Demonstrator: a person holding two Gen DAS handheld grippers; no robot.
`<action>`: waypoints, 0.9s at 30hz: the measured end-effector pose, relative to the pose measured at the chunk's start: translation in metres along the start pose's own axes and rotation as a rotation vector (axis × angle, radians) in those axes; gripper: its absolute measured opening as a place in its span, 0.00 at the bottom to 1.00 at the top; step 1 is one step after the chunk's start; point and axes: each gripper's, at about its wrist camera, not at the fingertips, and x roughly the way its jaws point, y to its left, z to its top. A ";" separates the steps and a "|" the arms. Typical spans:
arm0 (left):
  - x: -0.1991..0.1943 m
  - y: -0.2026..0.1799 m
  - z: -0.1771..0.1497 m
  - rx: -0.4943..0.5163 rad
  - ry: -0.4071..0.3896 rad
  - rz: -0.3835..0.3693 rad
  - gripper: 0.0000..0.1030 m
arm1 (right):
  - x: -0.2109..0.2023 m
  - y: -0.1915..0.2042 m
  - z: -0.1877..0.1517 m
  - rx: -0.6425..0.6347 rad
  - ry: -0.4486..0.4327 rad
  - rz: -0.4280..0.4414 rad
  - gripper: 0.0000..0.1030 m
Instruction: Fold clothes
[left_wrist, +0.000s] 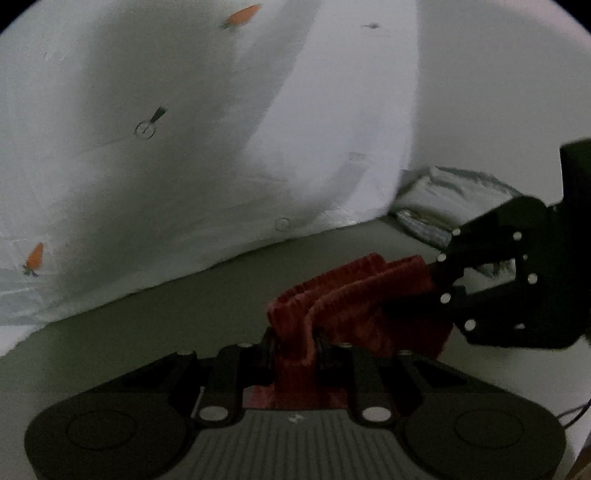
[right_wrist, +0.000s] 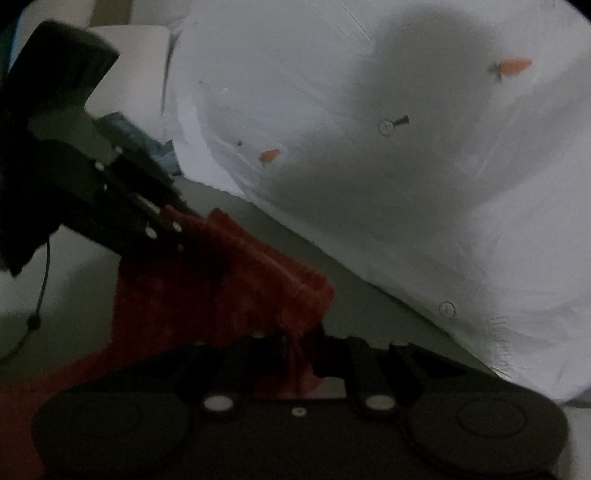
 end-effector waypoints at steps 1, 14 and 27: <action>-0.009 -0.010 -0.007 0.015 0.000 0.003 0.22 | -0.011 0.006 -0.006 -0.007 -0.001 -0.005 0.12; -0.035 -0.101 -0.121 0.150 0.283 -0.042 0.68 | -0.061 0.089 -0.101 -0.087 0.224 0.098 0.25; -0.056 -0.025 -0.144 -0.552 0.238 -0.104 0.89 | -0.075 0.032 -0.119 0.605 0.167 0.145 0.61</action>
